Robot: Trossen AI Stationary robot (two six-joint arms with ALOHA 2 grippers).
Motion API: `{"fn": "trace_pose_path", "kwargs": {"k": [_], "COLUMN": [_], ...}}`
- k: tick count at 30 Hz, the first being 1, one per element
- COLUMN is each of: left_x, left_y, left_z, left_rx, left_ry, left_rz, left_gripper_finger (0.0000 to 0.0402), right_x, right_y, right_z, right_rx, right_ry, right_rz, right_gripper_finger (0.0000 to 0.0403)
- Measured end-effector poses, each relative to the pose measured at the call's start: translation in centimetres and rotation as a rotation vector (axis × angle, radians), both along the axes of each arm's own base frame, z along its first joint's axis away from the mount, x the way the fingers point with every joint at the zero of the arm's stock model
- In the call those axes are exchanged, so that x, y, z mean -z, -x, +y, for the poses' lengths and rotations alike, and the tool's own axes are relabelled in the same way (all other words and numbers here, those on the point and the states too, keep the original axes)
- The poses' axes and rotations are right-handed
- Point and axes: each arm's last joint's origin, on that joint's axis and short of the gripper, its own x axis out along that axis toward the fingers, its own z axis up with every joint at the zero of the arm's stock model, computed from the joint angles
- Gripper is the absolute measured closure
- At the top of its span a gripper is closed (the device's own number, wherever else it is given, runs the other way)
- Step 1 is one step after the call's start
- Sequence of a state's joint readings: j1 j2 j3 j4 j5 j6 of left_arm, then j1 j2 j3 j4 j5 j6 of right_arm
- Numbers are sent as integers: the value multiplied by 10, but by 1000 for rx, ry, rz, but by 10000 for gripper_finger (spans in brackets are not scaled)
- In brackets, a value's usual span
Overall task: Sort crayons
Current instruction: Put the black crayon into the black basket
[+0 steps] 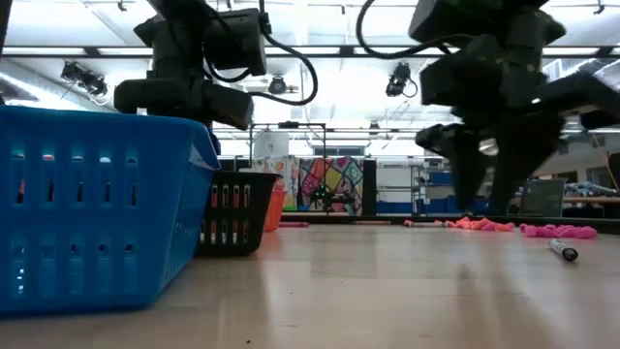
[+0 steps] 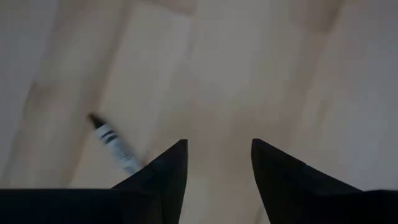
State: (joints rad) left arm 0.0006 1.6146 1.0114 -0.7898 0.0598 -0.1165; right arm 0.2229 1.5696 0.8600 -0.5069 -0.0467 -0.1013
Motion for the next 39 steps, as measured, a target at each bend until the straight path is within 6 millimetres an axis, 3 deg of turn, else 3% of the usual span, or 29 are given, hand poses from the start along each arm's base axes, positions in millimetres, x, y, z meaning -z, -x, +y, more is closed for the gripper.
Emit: {"fn": "trace_pose_path", "kwargs": {"k": [6, 11, 20, 27, 39], "left_x": [-10, -19, -32, -37, -37], "left_y": [-1, -3, -21, -25, -25], "left_z": [-1, -10, -33, -50, -51], "left_rx": [5, 34, 56, 101, 80], "left_ry": [-55, -230, -391, -473, -465], "left_rz": [-21, -108, -363, -449, -461], "left_gripper_finger": [240, 240, 240, 240, 240], "right_x": [1, 1, 20, 31, 32], "right_y": [9, 15, 30, 37, 39], "right_z": [24, 37, 39, 40, 39], "right_rx": [-88, -74, -13, -18, -14], "right_ry": [6, 11, 15, 39, 45], "right_rz": [25, 36, 81, 52, 51], "right_gripper_finger": [231, 248, 261, 268, 386]}}
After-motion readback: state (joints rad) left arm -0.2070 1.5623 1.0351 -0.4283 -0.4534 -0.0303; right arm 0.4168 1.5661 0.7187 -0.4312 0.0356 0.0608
